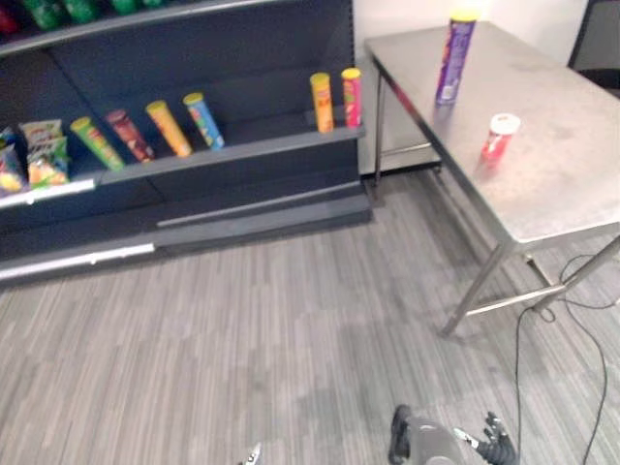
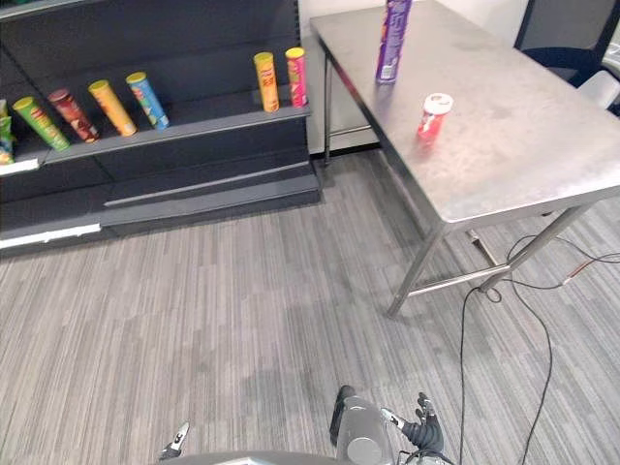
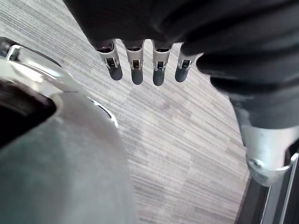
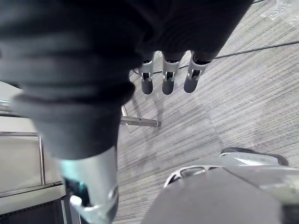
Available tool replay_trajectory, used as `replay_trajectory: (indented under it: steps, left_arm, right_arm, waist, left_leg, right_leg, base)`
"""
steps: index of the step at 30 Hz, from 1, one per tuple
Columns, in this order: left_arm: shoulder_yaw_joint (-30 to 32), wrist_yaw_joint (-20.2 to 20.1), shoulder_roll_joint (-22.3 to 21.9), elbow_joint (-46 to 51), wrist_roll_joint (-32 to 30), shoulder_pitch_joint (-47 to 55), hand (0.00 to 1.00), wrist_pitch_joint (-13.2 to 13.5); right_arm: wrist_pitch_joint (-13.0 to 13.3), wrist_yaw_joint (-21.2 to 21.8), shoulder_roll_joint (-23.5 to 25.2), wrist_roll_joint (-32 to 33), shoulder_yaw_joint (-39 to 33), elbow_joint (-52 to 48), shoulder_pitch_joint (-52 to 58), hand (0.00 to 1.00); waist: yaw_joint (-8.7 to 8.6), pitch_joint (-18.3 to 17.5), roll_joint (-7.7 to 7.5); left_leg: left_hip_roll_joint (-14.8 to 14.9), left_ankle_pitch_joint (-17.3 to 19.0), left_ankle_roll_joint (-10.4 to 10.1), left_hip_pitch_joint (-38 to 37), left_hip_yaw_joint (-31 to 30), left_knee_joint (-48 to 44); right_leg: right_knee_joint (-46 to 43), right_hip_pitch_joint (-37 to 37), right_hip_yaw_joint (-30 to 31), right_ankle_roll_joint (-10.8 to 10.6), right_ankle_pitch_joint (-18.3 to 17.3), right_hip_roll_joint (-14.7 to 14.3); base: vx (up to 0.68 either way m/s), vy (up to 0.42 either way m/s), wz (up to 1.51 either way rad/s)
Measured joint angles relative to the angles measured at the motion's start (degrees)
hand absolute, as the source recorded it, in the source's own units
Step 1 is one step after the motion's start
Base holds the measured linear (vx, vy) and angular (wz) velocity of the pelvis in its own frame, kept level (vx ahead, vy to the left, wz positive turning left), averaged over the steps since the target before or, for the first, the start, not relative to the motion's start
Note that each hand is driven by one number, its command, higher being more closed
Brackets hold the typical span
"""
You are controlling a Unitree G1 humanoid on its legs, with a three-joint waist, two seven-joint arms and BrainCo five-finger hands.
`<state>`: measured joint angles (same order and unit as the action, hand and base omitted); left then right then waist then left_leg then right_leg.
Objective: Put the gum and the chips on the shelf.
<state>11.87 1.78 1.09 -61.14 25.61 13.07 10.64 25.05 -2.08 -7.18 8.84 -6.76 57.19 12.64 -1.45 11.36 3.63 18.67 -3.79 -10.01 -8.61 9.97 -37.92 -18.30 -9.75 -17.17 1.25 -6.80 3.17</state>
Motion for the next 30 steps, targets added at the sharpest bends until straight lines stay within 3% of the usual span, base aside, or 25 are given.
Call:
replay_trajectory:
  steps: [1,2,4,5,7,9,12,13,14,15,16,17,18,19,23,24,25,26,27,29,30]
  left_arm:
    - [0.1,0.0,0.3,-0.1,0.2,0.1,0.00,0.1]
    - [0.1,0.1,0.5,-0.4,0.2,0.0,0.00,0.4]
    - [0.5,0.4,0.3,-0.4,0.5,0.1,0.00,1.1]
    - [0.4,0.4,0.3,-0.3,0.5,0.2,0.00,1.5]
    - [0.2,0.5,0.4,-0.3,0.6,0.6,0.00,2.2]
    - [-0.2,0.6,0.7,-0.4,0.7,0.8,0.00,2.4]
    - [-1.0,2.3,1.2,-0.4,0.2,0.7,0.00,2.5]
    - [-1.4,2.6,1.2,-0.4,0.1,1.1,0.00,2.5]
    - [-1.6,2.6,1.2,-0.5,0.1,1.3,0.00,2.5]
    - [-2.1,2.8,1.4,-0.4,0.1,1.5,0.00,2.6]
    - [-2.6,2.9,2.6,-0.4,0.1,1.6,0.00,2.6]
    - [-2.8,2.9,3.3,-0.4,0.1,1.4,0.00,2.5]
    - [-3.1,2.9,4.0,-0.4,-0.1,1.2,0.00,2.2]
    - [-3.1,2.9,4.3,-0.4,-1.7,0.9,0.00,1.5]
    - [-4.9,2.0,5.3,-0.4,-4.6,0.4,0.00,0.2]
    - [-5.0,1.9,5.1,-0.6,-5.4,0.3,0.00,-0.2]
    - [-5.4,1.8,5.2,-1.1,-6.9,0.1,0.00,-0.7]
    - [-5.4,1.7,5.4,-1.1,-7.0,0.1,0.00,-0.8]
    - [-5.6,1.7,5.8,-1.4,-7.8,0.3,0.00,-1.0]
    - [-6.0,1.6,6.0,-1.6,-8.6,0.6,0.00,-1.3]
    - [-6.1,1.7,5.8,-1.5,-8.6,0.7,0.00,-1.3]
  right_arm:
    - [-0.1,0.0,-0.1,0.0,0.7,0.0,0.0,0.00]
    - [-0.6,0.0,-0.2,0.0,0.7,0.3,-0.2,0.00]
    - [-0.8,-0.1,0.0,0.1,0.6,1.9,-0.5,0.00]
    - [-0.9,-0.1,0.0,0.1,0.5,2.5,-0.7,0.00]
    - [-0.7,0.0,0.2,0.1,0.5,2.9,-2.2,0.00]
    - [-0.5,0.0,0.3,0.0,0.3,2.9,-2.8,0.00]
    - [-0.4,0.0,0.3,0.1,-0.2,2.9,-2.3,0.00]
    - [-0.4,0.1,0.2,0.1,-0.1,2.9,-1.7,0.00]
    - [-0.5,0.1,-0.1,0.2,-0.1,3.0,-1.6,0.00]
    - [-0.6,0.3,0.5,0.1,0.1,3.9,-1.5,0.00]
    - [-0.6,0.6,1.1,0.0,0.6,4.2,-1.7,0.00]
    - [-0.6,0.6,1.5,-0.1,0.5,4.2,-1.9,0.00]
    - [-0.6,0.0,1.6,-2.5,0.4,4.2,-2.4,0.00]
    - [-0.6,-0.6,1.4,-5.8,0.4,4.2,-2.9,0.00]
    - [-0.7,-1.8,1.4,-7.2,0.2,4.4,-3.5,0.00]
    - [-0.7,-2.4,1.3,-7.2,-0.6,4.5,-3.4,0.00]
    - [-1.0,-2.8,1.5,-6.4,-1.5,4.4,-3.4,0.00]
    - [-1.0,-2.8,1.5,-6.1,-1.5,4.4,-3.4,0.00]
    - [-1.0,-2.7,1.4,-6.1,-1.4,4.4,-3.3,0.00]
    - [-0.9,-2.8,1.4,-6.2,-1.5,4.3,-2.7,0.00]
    - [-0.5,-2.8,1.2,-6.2,-1.5,4.2,-2.7,0.00]
  waist:
    - [0.00,-0.2,-0.14]
    - [-0.02,-0.2,-0.10]
    - [0.32,0.0,-0.70]
    - [0.44,0.0,-0.84]
    - [1.90,0.2,-1.49]
    - [1.80,0.3,-1.91]
    - [1.54,0.2,-1.93]
    - [1.51,0.2,-1.50]
    - [1.54,0.3,-1.56]
    - [1.70,0.3,-1.61]
    - [1.94,0.5,-3.48]
    - [1.85,0.5,-4.16]
    - [1.88,0.6,-5.37]
    - [1.84,0.6,-5.47]
    - [1.70,0.1,-4.81]
    - [1.60,0.1,-4.70]
    - [1.71,-0.2,-4.22]
    - [1.68,0.0,-4.84]
    - [1.32,0.5,-5.72]
    - [1.47,0.4,-5.85]
    - [1.41,0.1,-4.70]
  left_leg:
    - [1.1,-1.6,-0.9,2.6,0.0,-5.7]
    - [2.2,3.7,-0.6,8.4,0.9,-15.9]
    - [1.9,9.8,1.3,12.4,4.1,-20.0]
    - [1.6,11.7,2.0,13.2,5.2,-19.1]
    - [-0.6,15.3,2.8,14.6,8.6,-7.8]
    - [-2.8,15.2,3.2,16.0,8.0,4.6]
    - [-6.2,9.9,3.1,16.4,2.5,26.5]
    - [-5.8,9.2,2.9,16.3,-0.4,31.2]
    - [-5.7,6.6,1.8,16.2,-0.6,30.8]
    - [-6.9,4.5,2.3,16.0,-0.8,28.8]
    - [-8.1,4.7,2.5,16.2,-0.5,26.9]
    - [-8.6,5.1,2.9,16.2,-0.2,25.8]
    - [-9.6,7.0,3.9,16.4,0.6,23.6]
    - [-10.1,9.5,4.4,16.5,0.8,20.9]
    - [-11.2,14.3,4.6,16.3,0.6,15.8]
    - [-11.5,15.1,5.0,16.1,0.6,15.6]
    - [-12.3,15.6,5.7,14.6,1.5,17.1]
    - [-13.1,15.6,5.9,13.4,2.1,18.3]
    - [-14.2,15.6,6.2,11.7,2.4,19.6]
    - [-15.1,15.8,7.1,7.4,3.8,21.7]
    - [-14.5,16.2,7.8,4.7,5.3,23.1]
  right_leg:
    - [1.7,1.7,0.5,0.9,-0.6,-0.6]
    - [4.3,4.8,0.5,1.1,-0.7,-1.2]
    - [6.9,9.6,0.6,1.6,-0.7,-1.2]
    - [7.6,11.1,0.8,1.5,-0.8,-1.1]
    - [8.3,13.8,3.0,0.4,-1.8,0.1]
    - [8.1,15.2,4.4,-1.2,-2.9,1.7]
    - [7.8,16.3,6.2,-4.4,-4.7,4.8]
    - [7.3,17.2,7.2,-6.2,-5.8,5.1]
    - [7.0,17.7,7.8,-7.2,-6.5,5.4]
    - [7.5,19.0,8.7,-8.4,-6.8,6.1]
    - [7.1,19.6,10.1,-8.3,-6.9,7.0]
    - [7.2,20.0,10.3,-8.0,-7.0,7.3]
    - [7.4,20.2,11.0,-7.3,-7.0,8.4]
    - [7.1,20.7,11.7,-7.7,-6.7,9.1]
    - [4.4,21.2,12.4,-8.7,-6.1,10.3]
    - [2.1,20.2,13.1,-9.2,-5.8,10.7]
    - [-7.6,15.3,14.1,-10.2,-5.2,12.0]
    - [-12.9,12.7,14.5,-10.3,-4.4,13.1]
    - [-19.5,9.8,14.3,-9.6,-2.2,14.7]
    - [-27.7,6.7,13.3,-8.6,4.3,17.5]
    - [-31.1,5.4,11.6,-6.6,5.5,18.8]
  base:
    - [0.41,-0.050,-0.15]
    - [0.33,-0.027,-0.02]
    - [0.31,-0.004,0.08]
    - [0.31,0.045,-0.08]
    - [0.26,0.091,-0.49]
    - [0.25,0.189,-0.46]
    - [0.27,0.306,-0.27]
    - [0.30,0.382,-0.27]
    - [0.37,0.397,-0.30]
    - [0.41,0.365,-0.31]
    - [0.40,0.308,-0.26]
    - [0.35,0.219,-0.23]
    - [0.28,0.163,-0.17]
    - [0.26,0.161,-0.16]
    - [0.21,0.122,-0.05]
    - [0.24,0.119,-0.12]
    - [0.24,0.119,-0.16]
    - [0.20,0.105,-0.11]
    - [0.23,0.092,-0.07]
    - [0.27,0.074,-0.24]
    - [0.25,0.045,-0.56]
